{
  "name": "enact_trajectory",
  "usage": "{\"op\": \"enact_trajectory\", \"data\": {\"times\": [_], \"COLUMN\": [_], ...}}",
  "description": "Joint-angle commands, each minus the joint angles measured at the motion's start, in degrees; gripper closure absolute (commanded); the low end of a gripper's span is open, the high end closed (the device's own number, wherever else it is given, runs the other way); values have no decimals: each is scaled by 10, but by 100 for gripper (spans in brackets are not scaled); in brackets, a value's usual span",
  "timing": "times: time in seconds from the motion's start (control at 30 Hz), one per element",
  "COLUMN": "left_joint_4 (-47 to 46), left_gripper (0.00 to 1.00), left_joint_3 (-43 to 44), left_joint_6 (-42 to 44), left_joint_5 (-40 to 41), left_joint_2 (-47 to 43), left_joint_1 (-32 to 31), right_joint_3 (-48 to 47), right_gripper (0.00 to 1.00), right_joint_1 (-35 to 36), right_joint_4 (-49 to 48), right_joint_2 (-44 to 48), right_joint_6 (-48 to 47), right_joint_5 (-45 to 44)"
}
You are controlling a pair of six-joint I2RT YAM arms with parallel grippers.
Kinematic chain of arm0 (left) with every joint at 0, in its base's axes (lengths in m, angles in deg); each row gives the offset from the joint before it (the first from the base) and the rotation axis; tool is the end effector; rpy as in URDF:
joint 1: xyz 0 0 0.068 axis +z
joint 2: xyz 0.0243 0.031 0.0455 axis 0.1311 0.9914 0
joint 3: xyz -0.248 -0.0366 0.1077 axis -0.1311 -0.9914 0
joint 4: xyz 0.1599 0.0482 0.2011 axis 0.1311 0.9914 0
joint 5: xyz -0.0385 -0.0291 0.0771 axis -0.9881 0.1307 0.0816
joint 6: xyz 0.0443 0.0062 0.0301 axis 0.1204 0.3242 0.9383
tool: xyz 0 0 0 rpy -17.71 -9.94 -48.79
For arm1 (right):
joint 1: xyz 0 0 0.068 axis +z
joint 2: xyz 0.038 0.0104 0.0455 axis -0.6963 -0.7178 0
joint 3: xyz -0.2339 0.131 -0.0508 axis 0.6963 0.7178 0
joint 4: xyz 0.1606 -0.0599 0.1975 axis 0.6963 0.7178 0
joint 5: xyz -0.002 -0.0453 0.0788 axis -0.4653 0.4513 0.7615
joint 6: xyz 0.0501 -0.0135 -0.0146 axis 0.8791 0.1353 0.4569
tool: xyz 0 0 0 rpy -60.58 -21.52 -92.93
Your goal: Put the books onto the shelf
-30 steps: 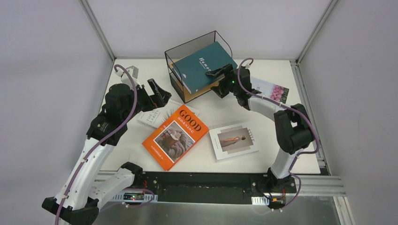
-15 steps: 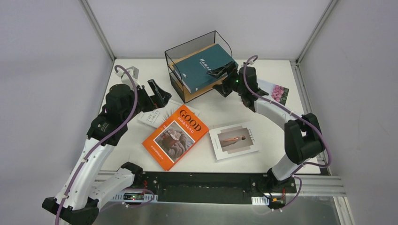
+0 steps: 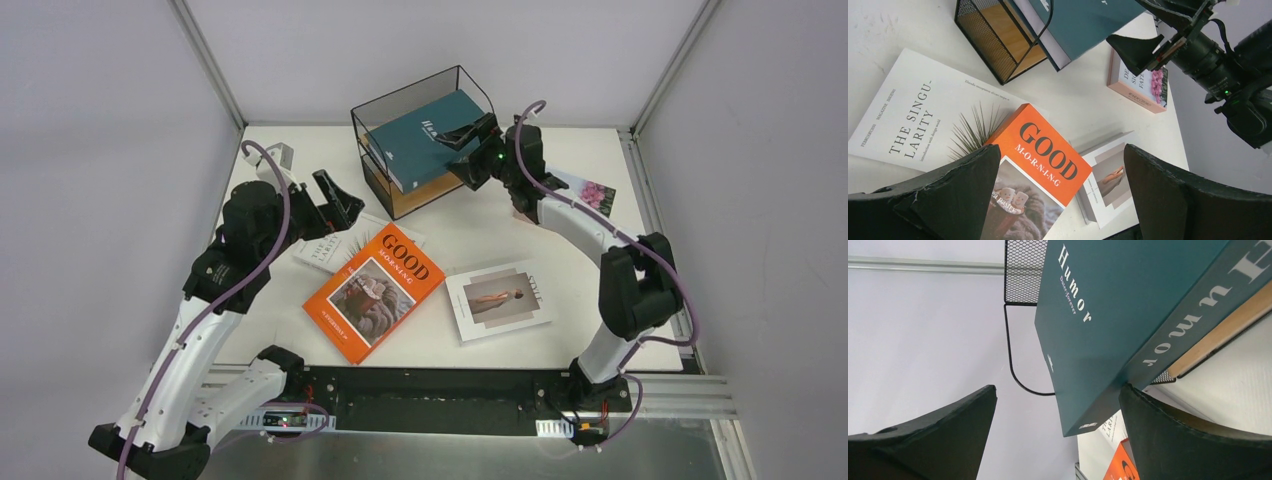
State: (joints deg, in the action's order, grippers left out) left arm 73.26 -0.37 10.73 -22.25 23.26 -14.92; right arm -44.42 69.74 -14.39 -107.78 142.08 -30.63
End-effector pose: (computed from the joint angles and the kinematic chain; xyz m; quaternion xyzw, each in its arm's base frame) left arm 0.1551 -0.0659 0.4089 -0.0565 0.7727 -0.3088 0.5517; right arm 0.3613 0.1831 0.3078 0.1360 0.7441 0.5059 0.4147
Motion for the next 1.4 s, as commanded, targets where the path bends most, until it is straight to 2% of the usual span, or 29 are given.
{"op": "enact_trajectory", "data": {"times": [0.0,0.2,0.3,0.77,0.97,1.17,1.27,1.37], "left_joint_4": [-2,2,4,5,6,12,12,12], "left_gripper": [1,1,1,1,1,0,0,0], "left_joint_3": [-8,-9,-9,-12,-16,-25,-28,-27], "left_joint_6": [-6,-6,-7,-11,-9,-5,-6,-8], "left_joint_5": [2,1,1,-2,-1,11,13,12], "left_joint_2": [-22,-33,-35,-39,-38,-32,-25,-14], "left_joint_1": [0,0,0,0,0,0,0,1], "right_joint_3": [-66,-110,-122,-164,-83,16,63,107], "right_gripper": [12,27,32,31,15,10,10,24], "right_joint_1": [2,6,10,13,5,-42,-83,-136], "right_joint_4": [3,9,11,36,48,100,139,151], "right_joint_2": [-42,-85,-94,-115,-26,107,172,218], "right_joint_6": [-41,-41,-43,-60,-92,-150,-172,-170], "right_joint_5": [37,53,52,59,19,-22,-44,-54]}}
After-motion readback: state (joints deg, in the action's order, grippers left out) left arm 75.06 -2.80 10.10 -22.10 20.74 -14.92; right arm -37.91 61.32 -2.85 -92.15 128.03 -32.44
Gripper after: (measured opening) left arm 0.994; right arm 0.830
